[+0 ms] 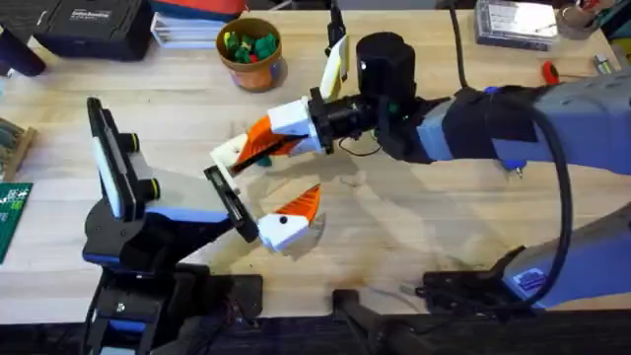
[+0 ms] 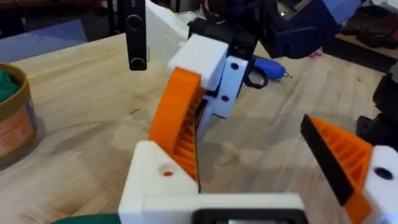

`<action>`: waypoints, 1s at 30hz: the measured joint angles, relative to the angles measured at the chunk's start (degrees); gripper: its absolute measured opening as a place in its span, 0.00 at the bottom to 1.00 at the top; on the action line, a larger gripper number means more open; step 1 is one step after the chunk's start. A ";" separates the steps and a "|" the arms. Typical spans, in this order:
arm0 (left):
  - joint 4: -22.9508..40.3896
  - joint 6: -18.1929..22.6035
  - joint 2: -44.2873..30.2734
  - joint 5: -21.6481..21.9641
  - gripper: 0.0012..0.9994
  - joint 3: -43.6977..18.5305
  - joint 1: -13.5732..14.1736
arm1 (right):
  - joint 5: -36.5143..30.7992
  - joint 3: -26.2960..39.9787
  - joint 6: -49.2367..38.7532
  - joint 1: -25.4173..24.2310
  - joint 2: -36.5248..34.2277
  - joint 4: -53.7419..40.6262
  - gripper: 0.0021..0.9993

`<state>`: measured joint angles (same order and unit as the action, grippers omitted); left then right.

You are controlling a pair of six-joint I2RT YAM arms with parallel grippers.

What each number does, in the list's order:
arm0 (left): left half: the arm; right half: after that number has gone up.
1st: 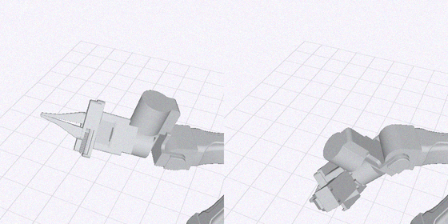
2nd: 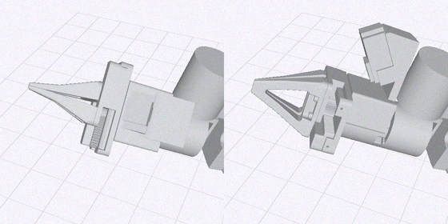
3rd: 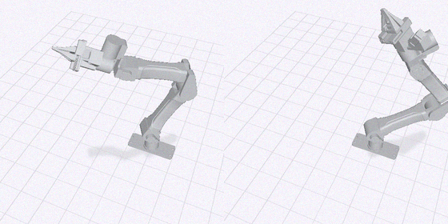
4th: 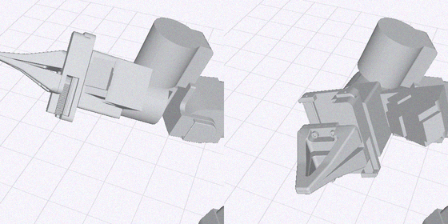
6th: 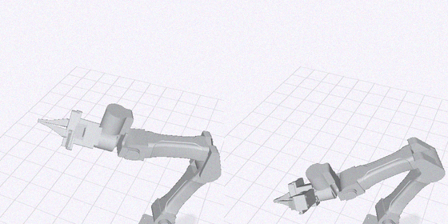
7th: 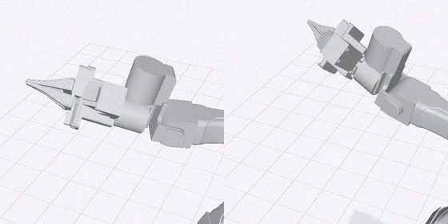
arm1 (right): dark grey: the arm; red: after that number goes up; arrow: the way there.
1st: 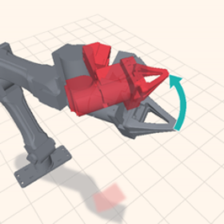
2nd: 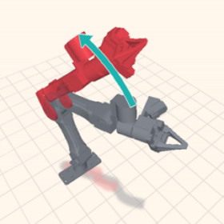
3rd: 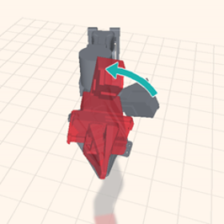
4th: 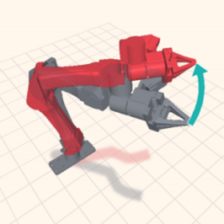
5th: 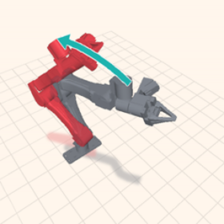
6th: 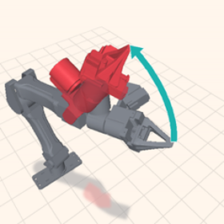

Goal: Pick up the gripper from the table and insert it into the empty holder that is missing its gripper. Then pick up a screw, insert it into the mounting hole, and use the screwdriver to tighten it. Finally, clean up the table by picking up the vegetable and placing it into the bucket.

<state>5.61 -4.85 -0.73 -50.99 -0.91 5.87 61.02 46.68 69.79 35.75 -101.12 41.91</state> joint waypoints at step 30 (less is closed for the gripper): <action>0.55 1.43 0.06 -6.49 0.99 0.00 1.40 | 0.42 0.00 -3.58 -4.26 -0.05 -0.36 0.99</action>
<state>6.15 -3.42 -0.67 -57.47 -0.91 7.27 61.44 46.68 66.22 31.49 -101.16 41.55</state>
